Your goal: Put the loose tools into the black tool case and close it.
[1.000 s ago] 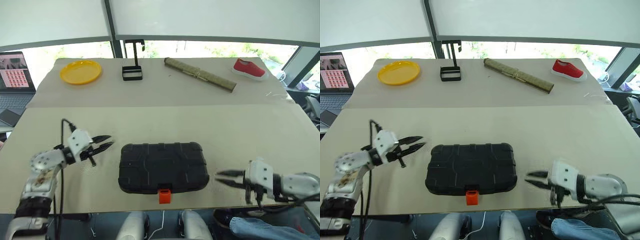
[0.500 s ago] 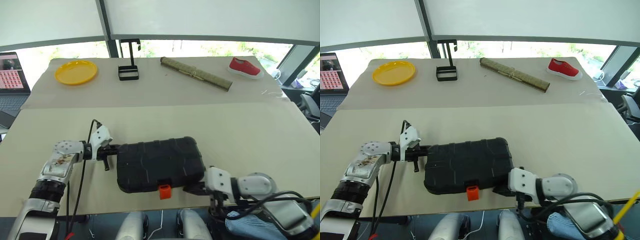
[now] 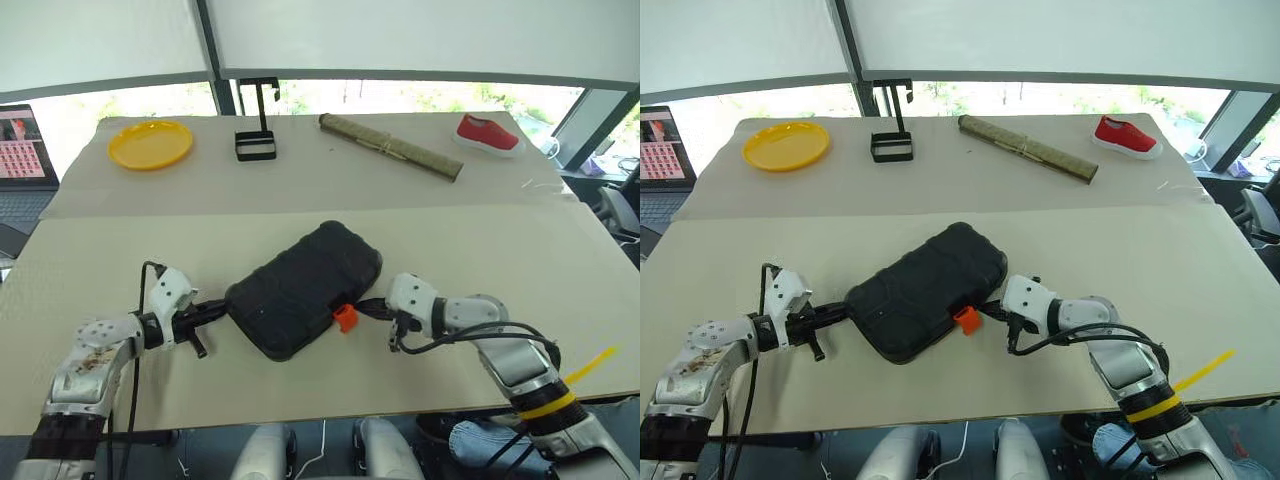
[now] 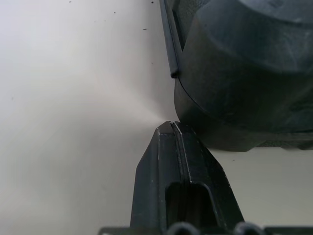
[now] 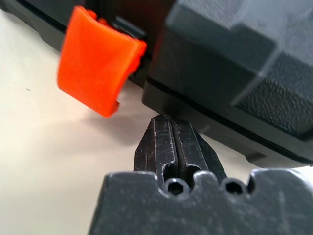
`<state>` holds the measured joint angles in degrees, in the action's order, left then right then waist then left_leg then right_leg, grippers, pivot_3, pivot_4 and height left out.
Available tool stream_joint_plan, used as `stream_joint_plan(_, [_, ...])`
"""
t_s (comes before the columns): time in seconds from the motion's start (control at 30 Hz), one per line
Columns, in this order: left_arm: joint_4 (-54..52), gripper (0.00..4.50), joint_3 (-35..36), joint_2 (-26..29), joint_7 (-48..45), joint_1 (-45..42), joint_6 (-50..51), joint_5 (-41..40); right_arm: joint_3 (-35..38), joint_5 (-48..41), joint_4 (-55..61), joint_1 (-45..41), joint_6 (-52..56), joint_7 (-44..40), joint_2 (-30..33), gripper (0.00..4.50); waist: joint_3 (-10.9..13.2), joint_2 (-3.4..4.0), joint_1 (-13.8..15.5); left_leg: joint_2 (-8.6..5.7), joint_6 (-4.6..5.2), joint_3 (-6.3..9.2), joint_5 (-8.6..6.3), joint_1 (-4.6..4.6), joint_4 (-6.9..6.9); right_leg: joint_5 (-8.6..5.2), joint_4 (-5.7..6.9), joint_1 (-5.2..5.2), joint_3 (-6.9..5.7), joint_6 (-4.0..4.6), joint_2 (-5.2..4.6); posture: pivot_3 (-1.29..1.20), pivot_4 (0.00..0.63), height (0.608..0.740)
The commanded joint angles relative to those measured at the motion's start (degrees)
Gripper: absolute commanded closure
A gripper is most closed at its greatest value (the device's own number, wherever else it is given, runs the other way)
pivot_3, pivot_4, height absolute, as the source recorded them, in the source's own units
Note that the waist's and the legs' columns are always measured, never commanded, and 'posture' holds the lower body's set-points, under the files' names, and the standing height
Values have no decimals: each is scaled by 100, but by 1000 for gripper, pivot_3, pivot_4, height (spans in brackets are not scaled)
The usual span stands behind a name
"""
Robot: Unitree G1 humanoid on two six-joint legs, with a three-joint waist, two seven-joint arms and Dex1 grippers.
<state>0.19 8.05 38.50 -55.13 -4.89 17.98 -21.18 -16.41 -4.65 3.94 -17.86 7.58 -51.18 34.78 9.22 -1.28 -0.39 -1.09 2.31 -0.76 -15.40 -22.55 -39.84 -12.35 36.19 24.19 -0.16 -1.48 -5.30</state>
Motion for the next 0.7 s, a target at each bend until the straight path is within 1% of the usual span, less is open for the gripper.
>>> stream_joint_plan(0.03, [-353, 4470, 534, 26, 127, -198, 138, -486, 522, -357, 351, 90, 41, -132, 176, 4500, 0, 0, 4, 0, -1, 0, 0, -2, 0, 0, 1, 2, 0, 0, 0, 0, 150, 740])
stream_joint_plan(0.13, [-349, 4470, 549, 222, -114, -516, 204, -616, 824, -638, 804, 511, 337, -313, 467, 4500, 1, 0, 60, 0, -1, 3, 1, -5, 0, 0, 0, 2, -4, 1, -1, 0, 150, 740])
stream_joint_plan(0.2, [-373, 4470, 363, 366, -289, -824, 342, -619, 953, -824, 1173, 833, 560, -407, 660, 4500, 1, 0, 90, -1, -1, 6, 0, -6, 1, 0, -6, -1, -8, 1, -1, 0, 150, 740])
stream_joint_plan(0.33, [-662, 4470, -131, 386, -631, -1441, 908, -899, 1008, -1156, 1883, 1346, 1126, -475, 869, 4500, 1, 0, 108, -4, -1, 6, 1, -8, -1, 1, -8, -5, -10, 0, -1, 0, 150, 740])
stream_joint_plan(0.4, [-803, 4470, -614, 337, -844, -1659, 987, -777, 842, -1128, 2152, 1504, 1302, -365, 801, 4500, 1, 0, 103, -4, -1, 5, 1, -9, -2, 1, -8, -5, -8, -1, 1, 0, 150, 740])
stream_joint_plan(0.47, [-828, 4470, -993, 208, -825, -1822, 1020, -617, 661, -1029, 2289, 1551, 1447, -195, 662, 4500, 1, 0, 85, -3, -1, 3, 1, -8, -1, 1, -7, -4, -5, -1, 6, 0, 150, 740])
stream_joint_plan(0.7, [-559, 4470, -1441, -111, -644, -1973, 739, -195, 261, -625, 2173, 1449, 1593, 380, 185, 4500, 2, -2, 64, -2, 0, 2, 1, -8, -2, 0, -6, -2, -2, -1, 14, 0, 150, 740])
